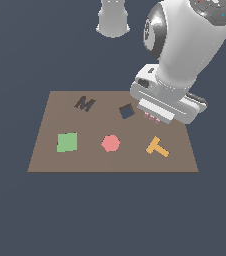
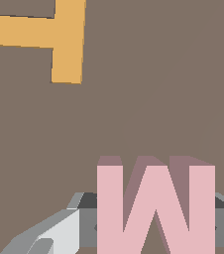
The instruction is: Insert a designated object into the corresponding slot on a board.
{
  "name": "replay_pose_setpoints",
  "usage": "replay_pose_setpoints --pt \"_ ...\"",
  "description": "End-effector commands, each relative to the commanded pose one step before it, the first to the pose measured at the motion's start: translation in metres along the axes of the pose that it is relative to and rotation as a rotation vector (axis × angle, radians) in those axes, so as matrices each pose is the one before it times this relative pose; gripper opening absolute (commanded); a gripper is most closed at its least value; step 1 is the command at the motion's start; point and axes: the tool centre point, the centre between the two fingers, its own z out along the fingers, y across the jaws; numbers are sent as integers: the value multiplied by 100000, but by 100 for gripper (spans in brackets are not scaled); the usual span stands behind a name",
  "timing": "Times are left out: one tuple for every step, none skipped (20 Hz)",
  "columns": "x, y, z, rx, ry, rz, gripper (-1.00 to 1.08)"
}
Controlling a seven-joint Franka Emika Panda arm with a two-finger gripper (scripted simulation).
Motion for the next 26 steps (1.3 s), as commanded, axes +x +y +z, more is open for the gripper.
replay_pose_setpoints --pt "20 -21 -346 27 25 -17 -100" --pt "12 8 -38 -40 -18 22 -100" --pt "-27 17 176 -33 -35 -9 -100" --pt "17 37 -1 0 0 0 -100" --pt "21 84 0 -3 -4 -69 -100" --pt "43 148 -4 0 0 -98 -100" --pt "60 206 -7 1 0 -138 -100" --pt "81 268 -8 1 0 -169 -100" --pt "98 326 -10 1 0 -207 -100" --pt "116 383 -12 1 0 -244 -100" --pt "135 441 -14 2 0 -276 -100" --pt "152 496 -15 2 0 -313 -100" --pt "168 549 -17 2 0 -349 -100" --pt "184 600 -19 2 0 -384 -100" --pt "203 654 -20 2 0 -411 -100" --pt "218 702 -22 2 0 -448 -100" --pt "235 751 -23 3 0 -476 -100" --pt "251 798 -25 3 0 -507 -100" --pt "267 844 -26 3 0 -535 -100" --pt "284 888 -27 3 0 -563 -100" --pt "300 932 -29 3 0 -590 -100" --pt "317 973 -30 4 0 -618 -100" --pt "334 1016 -31 4 0 -642 -100" --pt "341 1029 -32 4 0 -651 -100" --pt "340 1012 -31 4 0 -640 -100" --pt "338 992 -30 4 0 -629 -100"
